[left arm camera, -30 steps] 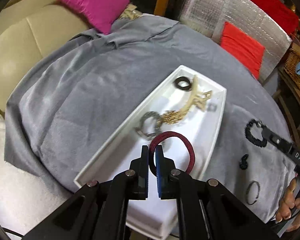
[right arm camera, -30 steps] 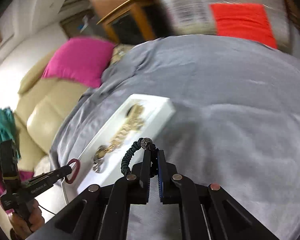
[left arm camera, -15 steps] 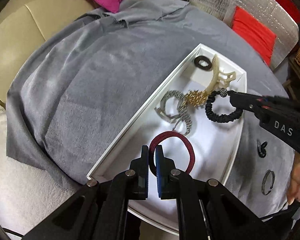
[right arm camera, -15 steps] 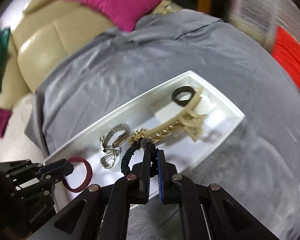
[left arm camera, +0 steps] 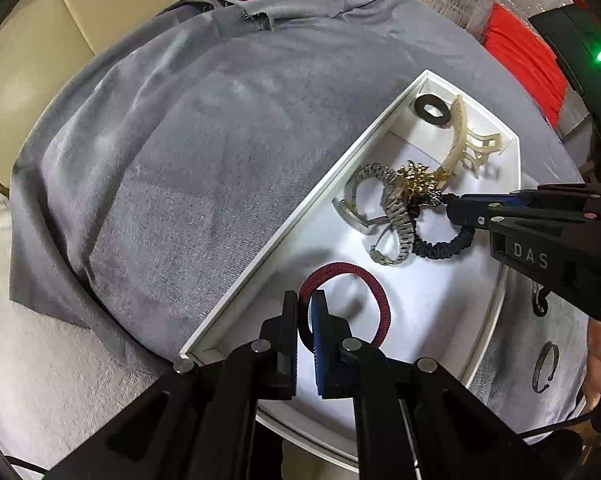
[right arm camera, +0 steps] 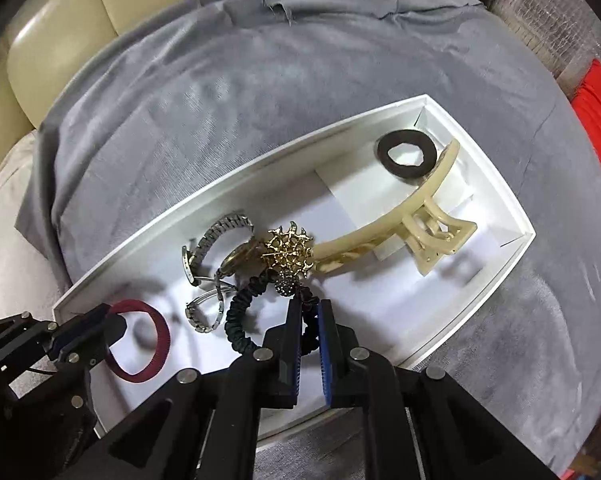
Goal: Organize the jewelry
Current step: 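Carry the bracelet and red hair tie into the white box and open both tools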
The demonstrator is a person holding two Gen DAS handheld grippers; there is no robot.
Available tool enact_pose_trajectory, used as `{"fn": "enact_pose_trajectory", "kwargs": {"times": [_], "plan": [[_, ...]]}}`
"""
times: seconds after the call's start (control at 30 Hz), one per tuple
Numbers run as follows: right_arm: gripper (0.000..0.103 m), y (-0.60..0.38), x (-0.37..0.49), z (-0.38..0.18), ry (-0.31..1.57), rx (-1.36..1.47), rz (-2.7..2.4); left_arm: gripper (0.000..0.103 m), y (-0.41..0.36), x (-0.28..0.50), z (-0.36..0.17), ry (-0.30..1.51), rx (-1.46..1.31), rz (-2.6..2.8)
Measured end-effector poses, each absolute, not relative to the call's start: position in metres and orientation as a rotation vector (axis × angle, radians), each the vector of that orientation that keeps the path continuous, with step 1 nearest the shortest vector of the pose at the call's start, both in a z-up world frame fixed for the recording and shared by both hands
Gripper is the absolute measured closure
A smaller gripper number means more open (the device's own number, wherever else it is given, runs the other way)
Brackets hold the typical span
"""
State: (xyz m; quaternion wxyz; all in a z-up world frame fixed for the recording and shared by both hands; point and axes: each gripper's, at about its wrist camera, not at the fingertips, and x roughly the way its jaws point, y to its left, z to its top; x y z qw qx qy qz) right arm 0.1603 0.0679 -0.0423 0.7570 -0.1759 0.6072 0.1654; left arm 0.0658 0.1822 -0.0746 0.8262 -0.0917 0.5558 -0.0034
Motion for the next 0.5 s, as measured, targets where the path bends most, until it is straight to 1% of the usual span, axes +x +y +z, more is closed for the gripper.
{"fn": "enact_pose_trajectory", "kwargs": {"times": [0.1, 0.13, 0.17, 0.2, 0.23, 0.27, 0.37, 0.5], "plan": [[0.09, 0.07, 0.164, -0.044, 1.354, -0.39, 0.351, 0.097, 0.186, 0.068, -0.077, 1.195, -0.221, -0.019], [0.086, 0.07, 0.165, -0.044, 1.357, -0.393, 0.345, 0.097, 0.185, 0.068, -0.077, 1.196, -0.229, -0.024], [0.076, 0.07, 0.166, -0.044, 1.362, -0.395, 0.345, 0.096, 0.186, 0.069, -0.077, 1.199, -0.234, -0.028], [0.069, 0.07, 0.166, -0.044, 1.369, -0.398, 0.348, 0.096, 0.187, 0.069, -0.079, 1.208, -0.235, -0.026], [0.049, 0.07, 0.166, -0.042, 1.362, -0.396, 0.353, 0.096, 0.187, 0.069, -0.08, 1.213, -0.237, -0.023], [0.032, 0.071, 0.165, -0.04, 1.344, -0.392, 0.359, 0.096, 0.188, 0.069, -0.08, 1.218, -0.246, -0.023], [0.032, 0.07, 0.16, -0.023, 1.268, -0.368, 0.381, 0.095, 0.189, 0.067, -0.077, 1.202, -0.266, -0.036], [0.033, 0.046, 0.146, 0.018, 1.132, -0.263, 0.401, 0.095, 0.187, 0.06, -0.057, 1.098, -0.241, -0.033]]}}
